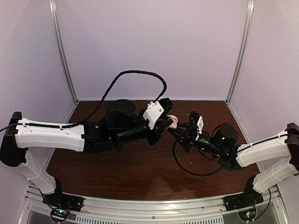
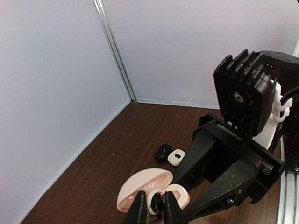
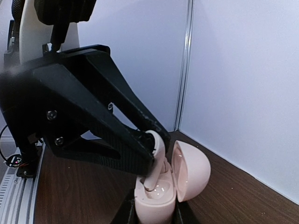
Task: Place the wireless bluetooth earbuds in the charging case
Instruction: Insert the right earbud into the right side groove of the charging case, then close the charging case with the earbuds inside, then place the charging case with the earbuds at the center of the board.
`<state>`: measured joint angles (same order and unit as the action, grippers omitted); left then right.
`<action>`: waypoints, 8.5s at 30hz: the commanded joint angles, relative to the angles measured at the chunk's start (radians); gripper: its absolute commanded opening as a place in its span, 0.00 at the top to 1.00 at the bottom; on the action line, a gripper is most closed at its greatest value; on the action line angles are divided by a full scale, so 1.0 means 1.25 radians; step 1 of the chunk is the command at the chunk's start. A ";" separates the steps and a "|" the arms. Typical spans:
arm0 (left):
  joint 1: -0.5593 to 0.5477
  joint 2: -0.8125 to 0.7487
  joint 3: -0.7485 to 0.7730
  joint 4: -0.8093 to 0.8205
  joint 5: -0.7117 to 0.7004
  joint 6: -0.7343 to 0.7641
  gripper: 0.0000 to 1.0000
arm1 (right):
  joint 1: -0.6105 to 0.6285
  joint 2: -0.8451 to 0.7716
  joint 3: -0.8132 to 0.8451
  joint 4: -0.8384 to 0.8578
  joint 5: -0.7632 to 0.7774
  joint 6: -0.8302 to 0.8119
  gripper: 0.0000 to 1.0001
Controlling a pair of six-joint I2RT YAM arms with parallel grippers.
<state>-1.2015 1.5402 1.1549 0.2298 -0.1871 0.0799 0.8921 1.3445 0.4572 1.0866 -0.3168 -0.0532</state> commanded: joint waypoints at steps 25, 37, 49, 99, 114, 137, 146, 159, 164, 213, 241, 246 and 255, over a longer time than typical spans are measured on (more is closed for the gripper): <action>0.005 0.048 0.062 -0.098 -0.024 -0.040 0.95 | 0.005 -0.045 0.033 -0.044 0.117 -0.058 1.00; 0.005 0.076 0.106 -0.190 -0.027 -0.061 0.97 | 0.011 -0.063 0.015 -0.058 0.122 -0.153 1.00; 0.008 0.120 0.162 -0.269 -0.031 -0.108 0.88 | 0.019 -0.069 0.013 -0.062 0.121 -0.167 1.00; 0.121 -0.220 -0.257 0.106 0.445 0.070 0.02 | -0.045 -0.025 0.061 -0.016 -0.397 0.203 1.00; 0.047 -0.194 -0.219 0.078 0.490 0.164 0.02 | -0.036 0.012 0.095 -0.027 -0.433 0.242 1.00; 0.008 -0.165 -0.162 0.072 0.361 0.122 0.02 | -0.020 -0.004 0.088 -0.063 -0.458 0.204 1.00; 0.007 -0.231 -0.207 0.086 0.494 0.185 0.08 | -0.027 -0.004 0.079 -0.064 -0.414 0.218 1.00; 0.007 -0.239 -0.187 0.050 0.321 0.202 0.08 | -0.038 0.002 0.078 -0.061 -0.438 0.230 1.00; 0.007 -0.209 -0.176 0.016 0.289 0.267 0.09 | -0.033 0.004 0.087 -0.078 -0.455 0.236 1.00; 0.152 -0.161 -0.213 0.083 -0.048 -0.134 0.02 | -0.301 0.309 0.240 -0.508 -0.171 0.376 0.89; 0.201 -0.169 -0.185 -0.036 -0.087 -0.232 0.02 | -0.338 0.359 0.282 -0.660 -0.080 0.329 0.57; 0.233 -0.159 -0.158 -0.096 -0.091 -0.290 0.02 | -0.344 0.289 0.284 -0.710 -0.050 0.307 0.37; 0.367 -0.116 -0.091 -0.221 0.018 -0.379 0.02 | -0.349 0.103 0.304 -0.773 0.048 0.280 0.00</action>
<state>-0.8101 1.3746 0.9947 0.0254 -0.2375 -0.3321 0.4644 1.5517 0.8146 0.1699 -0.3607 0.3157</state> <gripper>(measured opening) 0.976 0.996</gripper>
